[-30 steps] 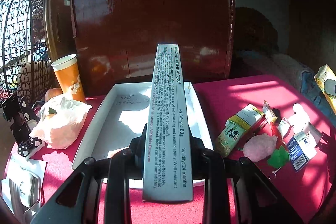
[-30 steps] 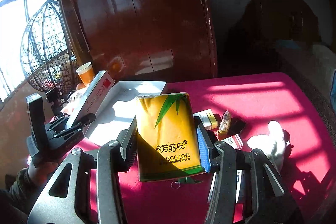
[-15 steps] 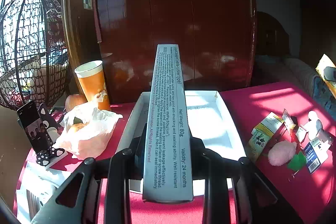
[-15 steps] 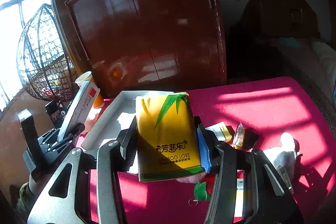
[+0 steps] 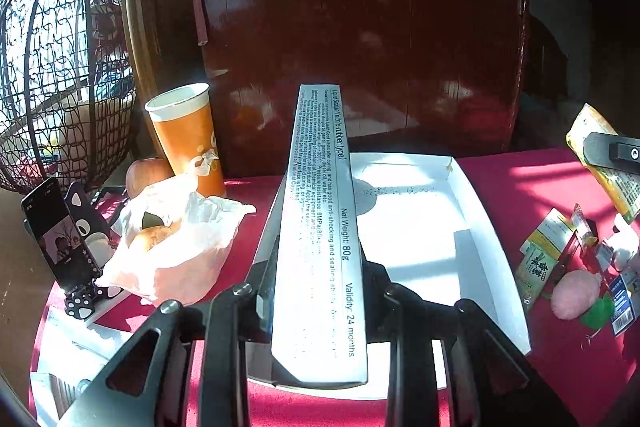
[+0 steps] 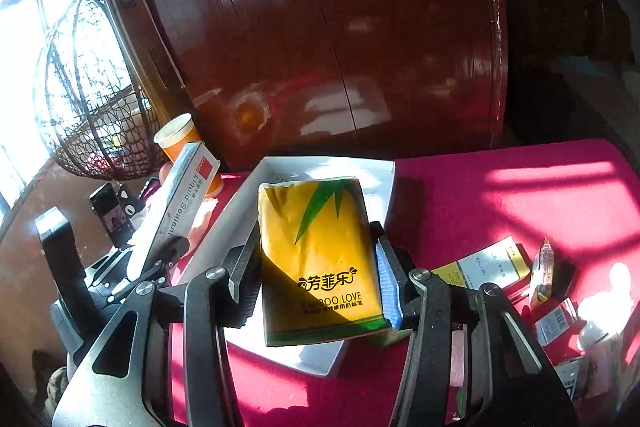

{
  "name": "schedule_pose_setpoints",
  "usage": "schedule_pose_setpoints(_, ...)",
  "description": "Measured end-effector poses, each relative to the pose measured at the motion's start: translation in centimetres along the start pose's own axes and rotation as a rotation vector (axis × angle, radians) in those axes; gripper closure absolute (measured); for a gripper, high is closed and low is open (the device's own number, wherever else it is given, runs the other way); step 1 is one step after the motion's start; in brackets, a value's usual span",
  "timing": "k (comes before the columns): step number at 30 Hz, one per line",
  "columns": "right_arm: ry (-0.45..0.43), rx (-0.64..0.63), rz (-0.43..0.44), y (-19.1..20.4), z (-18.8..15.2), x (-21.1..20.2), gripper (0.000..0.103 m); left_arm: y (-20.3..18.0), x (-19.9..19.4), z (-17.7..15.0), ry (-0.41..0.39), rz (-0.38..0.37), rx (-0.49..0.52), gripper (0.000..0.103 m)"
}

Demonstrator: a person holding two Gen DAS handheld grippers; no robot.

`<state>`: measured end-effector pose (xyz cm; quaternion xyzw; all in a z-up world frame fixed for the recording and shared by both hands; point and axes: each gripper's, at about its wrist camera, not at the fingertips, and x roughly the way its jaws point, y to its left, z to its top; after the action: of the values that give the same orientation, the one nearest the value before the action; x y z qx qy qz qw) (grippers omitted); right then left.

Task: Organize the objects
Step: 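Lower sealant box into tray with left tool while right tool releases tissue pack there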

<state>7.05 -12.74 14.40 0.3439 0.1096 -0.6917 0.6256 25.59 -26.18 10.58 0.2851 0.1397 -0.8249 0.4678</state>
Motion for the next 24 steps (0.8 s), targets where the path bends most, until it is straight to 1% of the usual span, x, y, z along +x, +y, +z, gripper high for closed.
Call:
schedule_pose_setpoints(2,0.048,0.021,0.003,0.4,-0.4,2.5,0.055,-0.2,1.4,-0.1,0.048,-0.061,-0.019,0.075)
schedule_pose_setpoints(4,0.083,0.019,-0.005,0.9,-1.0,4.6,0.055,-0.6,2.7,-0.3,0.082,-0.091,-0.026,0.075)
schedule_pose_setpoints(7,0.125,-0.002,-0.028,1.8,-1.9,7.4,0.055,-1.0,4.2,-0.6,0.117,-0.106,-0.025,0.075)
schedule_pose_setpoints(12,0.192,-0.005,-0.053,2.3,-3.1,10.9,0.054,-0.8,6.0,-1.3,0.162,-0.123,-0.046,0.075)
schedule_pose_setpoints(15,0.207,-0.005,-0.062,2.5,-3.5,12.3,0.053,-0.4,6.8,-1.6,0.181,-0.125,-0.064,0.075)
schedule_pose_setpoints(16,0.204,-0.005,-0.065,2.5,-3.6,12.5,0.050,-0.3,7.0,-1.7,0.190,-0.121,-0.067,0.074)
schedule_pose_setpoints(17,0.199,-0.009,-0.070,2.5,-3.7,12.6,0.048,-0.1,7.2,-1.7,0.195,-0.115,-0.070,0.072)
schedule_pose_setpoints(18,0.196,-0.012,-0.069,2.5,-3.8,12.6,0.035,0.0,7.2,-1.8,0.193,-0.110,-0.076,0.058)
schedule_pose_setpoints(19,0.193,-0.013,-0.071,2.5,-3.8,12.6,0.017,0.3,7.2,-1.7,0.186,-0.101,-0.083,0.043)
schedule_pose_setpoints(20,0.175,-0.006,-0.074,2.4,-3.8,12.3,0.014,0.3,7.2,-1.7,0.180,-0.068,-0.079,0.017)
schedule_pose_setpoints(21,0.158,0.000,-0.079,2.2,-3.7,12.0,0.013,0.5,6.9,-1.6,0.161,-0.057,-0.084,0.000)
schedule_pose_setpoints(22,0.151,0.001,-0.086,2.1,-3.6,11.8,0.011,0.7,6.5,-1.5,0.133,-0.058,-0.095,0.000)
schedule_pose_setpoints(23,0.142,0.008,-0.088,2.0,-3.6,11.4,0.009,0.9,6.2,-1.4,0.124,-0.048,-0.103,0.000)
schedule_pose_setpoints(24,0.133,0.019,-0.088,1.8,-3.5,11.0,0.004,1.1,5.9,-1.3,0.115,-0.031,-0.111,0.000)
